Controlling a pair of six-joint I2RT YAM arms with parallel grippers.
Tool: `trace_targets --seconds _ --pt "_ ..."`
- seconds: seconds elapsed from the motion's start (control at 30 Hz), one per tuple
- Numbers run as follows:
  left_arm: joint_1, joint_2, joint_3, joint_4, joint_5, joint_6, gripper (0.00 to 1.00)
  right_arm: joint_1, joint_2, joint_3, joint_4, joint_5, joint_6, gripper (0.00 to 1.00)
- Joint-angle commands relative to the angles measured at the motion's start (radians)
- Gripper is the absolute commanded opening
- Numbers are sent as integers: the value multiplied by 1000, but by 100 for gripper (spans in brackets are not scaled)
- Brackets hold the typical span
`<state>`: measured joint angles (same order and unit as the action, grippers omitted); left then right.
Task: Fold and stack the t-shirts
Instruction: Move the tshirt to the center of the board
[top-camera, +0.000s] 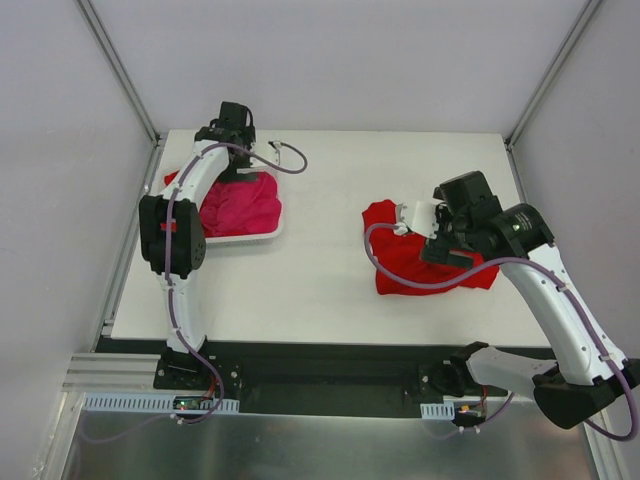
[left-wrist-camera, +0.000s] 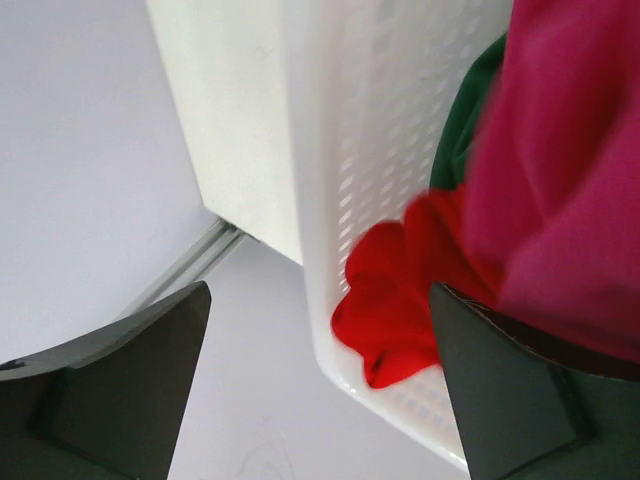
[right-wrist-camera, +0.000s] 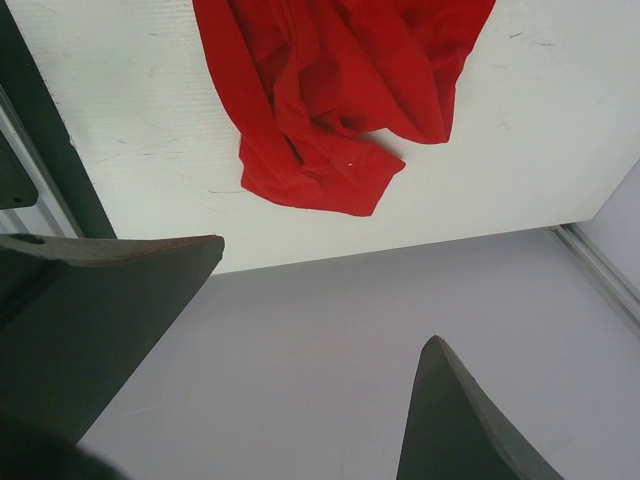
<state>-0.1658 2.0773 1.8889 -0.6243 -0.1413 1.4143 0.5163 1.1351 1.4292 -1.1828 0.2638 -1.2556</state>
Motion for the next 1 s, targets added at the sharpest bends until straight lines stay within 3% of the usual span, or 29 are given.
trace_targets --seconds 0.0,0.17,0.3,0.43,0.57,0.77,0.83,0.97 --pt "-12 12 -24 49 -47 48 97 5 -28 0 -35 -17 19 96" --pt "11 -5 -11 184 -142 20 99 7 -35 -1 -38 -23 18 96" --pt "17 -127 -5 195 -130 -54 99 8 -32 -1 -38 -23 9 96" --pt "2 -322 -245 161 -115 -78 99 7 -23 4 -29 -26 7 96" --pt "-38 -506 -376 -27 -44 -190 99 8 -8 5 -26 -31 18 96" --pt "-49 -658 -364 -443 167 -366 99 25 6 -3 -32 -40 38 96" --pt "-51 -674 -398 -526 239 -403 99 31 12 -3 -34 -37 44 96" --pt "-57 -692 -526 -531 282 -426 98 39 11 -4 -60 -46 48 96"
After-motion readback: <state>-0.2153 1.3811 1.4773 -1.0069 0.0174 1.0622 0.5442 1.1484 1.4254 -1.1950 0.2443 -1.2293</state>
